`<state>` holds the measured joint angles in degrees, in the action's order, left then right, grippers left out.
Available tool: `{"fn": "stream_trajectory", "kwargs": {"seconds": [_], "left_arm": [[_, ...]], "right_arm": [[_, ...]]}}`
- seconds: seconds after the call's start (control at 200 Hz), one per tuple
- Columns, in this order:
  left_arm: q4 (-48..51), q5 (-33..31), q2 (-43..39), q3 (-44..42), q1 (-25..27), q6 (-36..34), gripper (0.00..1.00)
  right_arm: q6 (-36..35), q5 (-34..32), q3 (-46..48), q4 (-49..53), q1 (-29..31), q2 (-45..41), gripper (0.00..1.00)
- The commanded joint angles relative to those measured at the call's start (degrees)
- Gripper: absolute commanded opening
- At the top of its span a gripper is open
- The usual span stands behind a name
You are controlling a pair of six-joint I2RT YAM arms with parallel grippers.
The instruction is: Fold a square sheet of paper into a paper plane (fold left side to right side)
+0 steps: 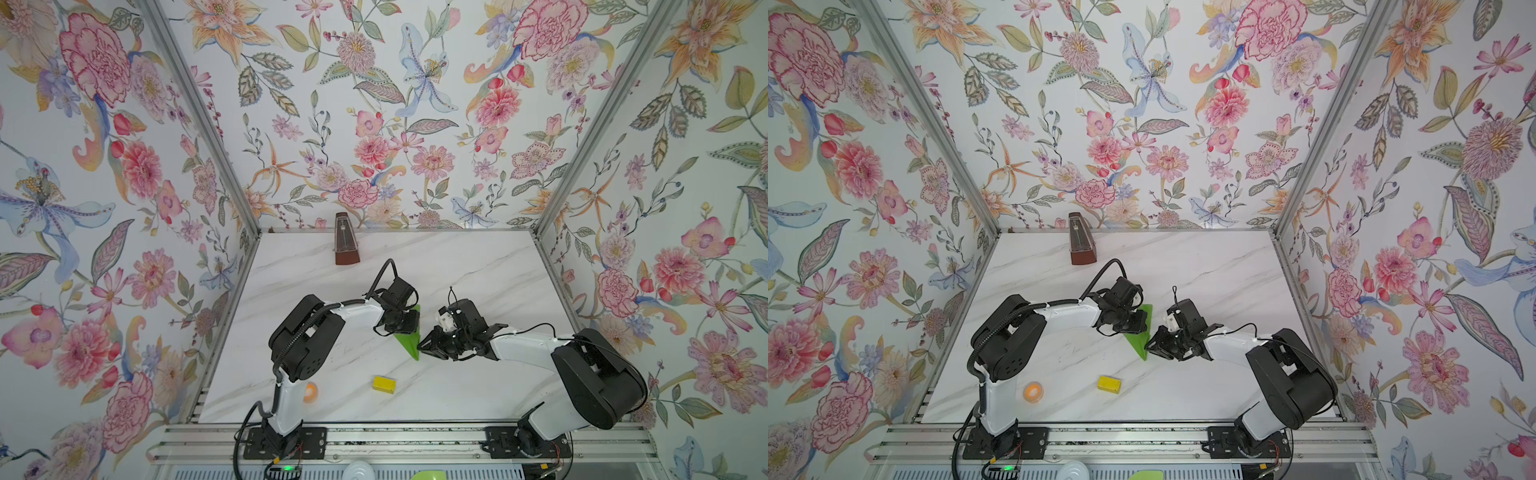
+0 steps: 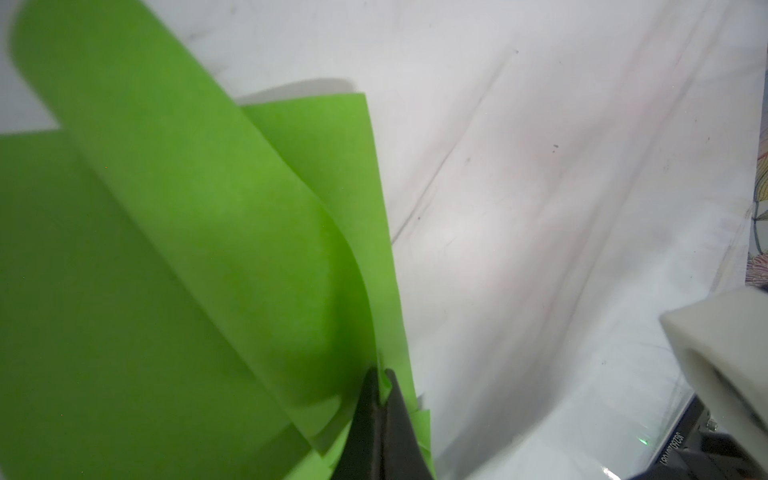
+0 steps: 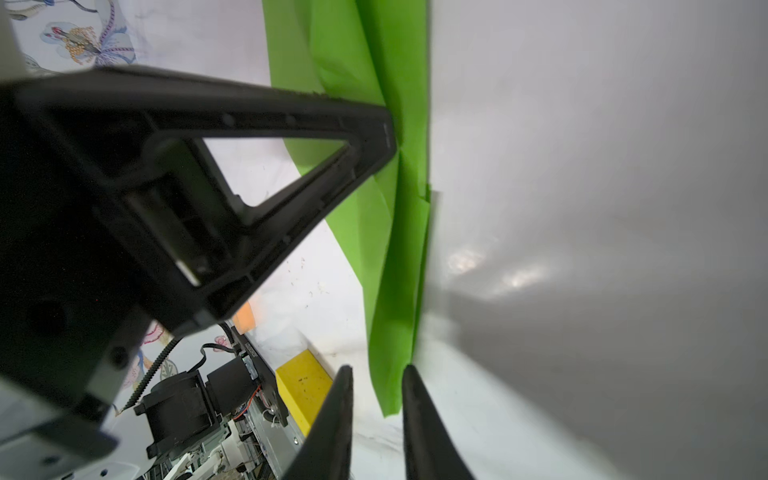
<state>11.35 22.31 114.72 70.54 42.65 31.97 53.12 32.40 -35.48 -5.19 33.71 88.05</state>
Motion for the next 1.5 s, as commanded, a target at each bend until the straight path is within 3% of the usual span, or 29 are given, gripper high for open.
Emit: {"fn": "stream_trajectory", "kwargs": {"seconds": [0.0,0.445,0.836,1.291,1.496], "left_arm": [[2.99,-2.08,1.21,-2.43,-0.55,0.86,0.00],[3.09,-2.18,1.29,-2.52,-0.65,1.08,0.00],[3.24,-2.05,1.40,-2.52,-0.84,0.91,0.00],[3.55,-2.15,1.30,-2.54,-0.96,0.75,0.00],[3.54,-2.18,1.25,-2.47,-0.99,0.82,0.00]], "right_arm": [[3.08,0.86,-0.02,-4.88,0.04,0.05,0.25],[4.86,0.84,0.20,-8.08,0.69,4.57,0.24],[2.86,-3.22,0.50,-2.26,0.09,-1.34,0.25],[4.68,-0.49,0.94,-6.98,0.50,4.38,0.25],[5.24,0.18,1.63,-8.76,0.68,6.04,0.20]]}}
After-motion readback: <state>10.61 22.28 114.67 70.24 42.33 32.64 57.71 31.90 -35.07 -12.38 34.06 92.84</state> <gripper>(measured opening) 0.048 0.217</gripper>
